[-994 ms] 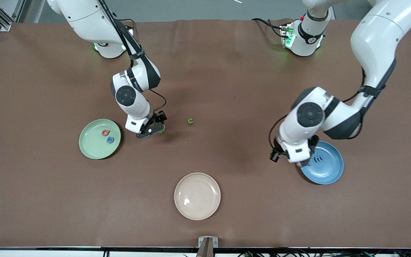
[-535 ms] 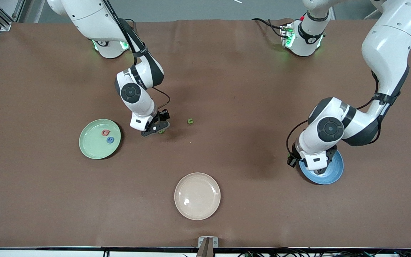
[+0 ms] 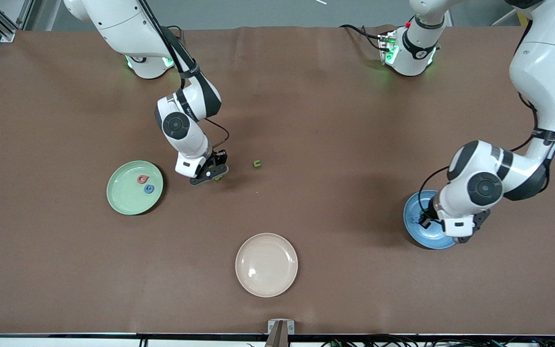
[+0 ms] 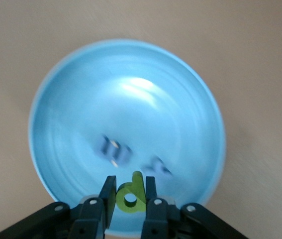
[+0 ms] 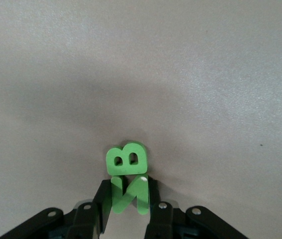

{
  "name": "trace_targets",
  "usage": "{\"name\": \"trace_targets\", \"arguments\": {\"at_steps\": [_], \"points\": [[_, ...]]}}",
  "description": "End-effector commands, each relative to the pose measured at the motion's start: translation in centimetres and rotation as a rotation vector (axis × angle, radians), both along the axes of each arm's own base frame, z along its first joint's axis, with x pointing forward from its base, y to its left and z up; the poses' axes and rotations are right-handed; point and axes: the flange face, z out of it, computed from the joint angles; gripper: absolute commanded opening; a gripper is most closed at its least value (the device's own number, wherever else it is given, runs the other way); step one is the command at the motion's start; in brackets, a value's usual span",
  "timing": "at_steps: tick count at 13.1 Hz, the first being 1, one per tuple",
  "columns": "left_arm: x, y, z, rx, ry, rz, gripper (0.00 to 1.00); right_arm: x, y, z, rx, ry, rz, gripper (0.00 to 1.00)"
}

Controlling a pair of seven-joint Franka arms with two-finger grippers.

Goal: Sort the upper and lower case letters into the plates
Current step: 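Carry the green d into the blue plate and open the left gripper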

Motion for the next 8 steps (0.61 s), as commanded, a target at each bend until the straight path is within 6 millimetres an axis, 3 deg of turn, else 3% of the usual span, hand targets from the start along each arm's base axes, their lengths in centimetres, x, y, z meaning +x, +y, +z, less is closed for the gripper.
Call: {"name": "trace_targets", "arguments": {"at_steps": [1,3,5,8], "points": [[-0.1,0.8,-0.5,0.009,-0.007,-0.008,1.0,0.1,-1.5,-0.1,-0.001,0.012,0.004,0.0],[-0.9,-1.4,0.0,0.003,0.006,-0.035,1.0,1.2,-3.5,0.9,-0.007,0.038,0.01,0.0],[-2.5,-8.1,1.9,-0.032,0.019,-0.108,1.0,3.6,-7.8,3.4,-0.004,0.085,0.036,0.0],[-6.2,-20.5,3.4,-0.059,0.003,-0.144,1.0,6.6,-16.5,5.6,0.027,0.14,0.142,0.0]]}}
